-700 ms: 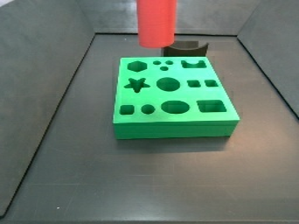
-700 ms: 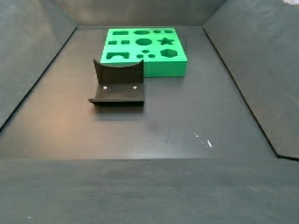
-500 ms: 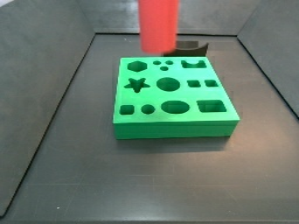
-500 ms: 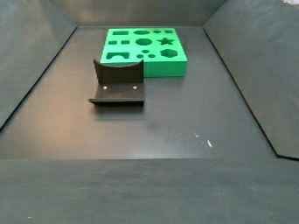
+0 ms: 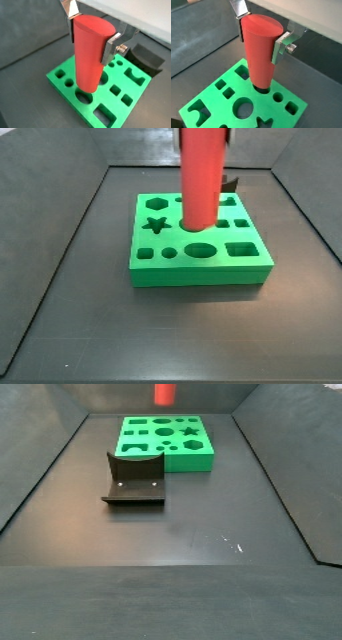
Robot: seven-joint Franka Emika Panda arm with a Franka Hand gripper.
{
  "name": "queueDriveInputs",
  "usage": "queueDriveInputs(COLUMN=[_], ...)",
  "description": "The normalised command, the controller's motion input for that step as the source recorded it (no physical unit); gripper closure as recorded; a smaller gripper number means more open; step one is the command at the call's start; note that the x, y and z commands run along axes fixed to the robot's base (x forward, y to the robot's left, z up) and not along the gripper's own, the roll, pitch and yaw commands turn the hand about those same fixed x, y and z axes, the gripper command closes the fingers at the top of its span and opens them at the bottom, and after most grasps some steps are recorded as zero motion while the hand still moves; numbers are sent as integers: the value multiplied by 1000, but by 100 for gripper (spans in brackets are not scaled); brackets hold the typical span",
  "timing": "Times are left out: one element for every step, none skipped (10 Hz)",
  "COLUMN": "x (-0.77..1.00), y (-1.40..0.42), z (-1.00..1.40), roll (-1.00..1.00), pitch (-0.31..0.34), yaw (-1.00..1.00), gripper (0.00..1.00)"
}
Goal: Insert the oval object.
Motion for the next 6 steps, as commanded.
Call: queueDriveInputs(x=[123,0,-20,-23,0,103], y=[-46,0,0,0,0,-57], z=[-560,-451,-394,-331,-306,-314], roll=[141,0,0,0,-33,-84], pitch=[-19,-36,-30,-27,-49,-26], yaw=[-9,-109,-129,-123,-60,-129], gripper=[100,100,100,100,100,100])
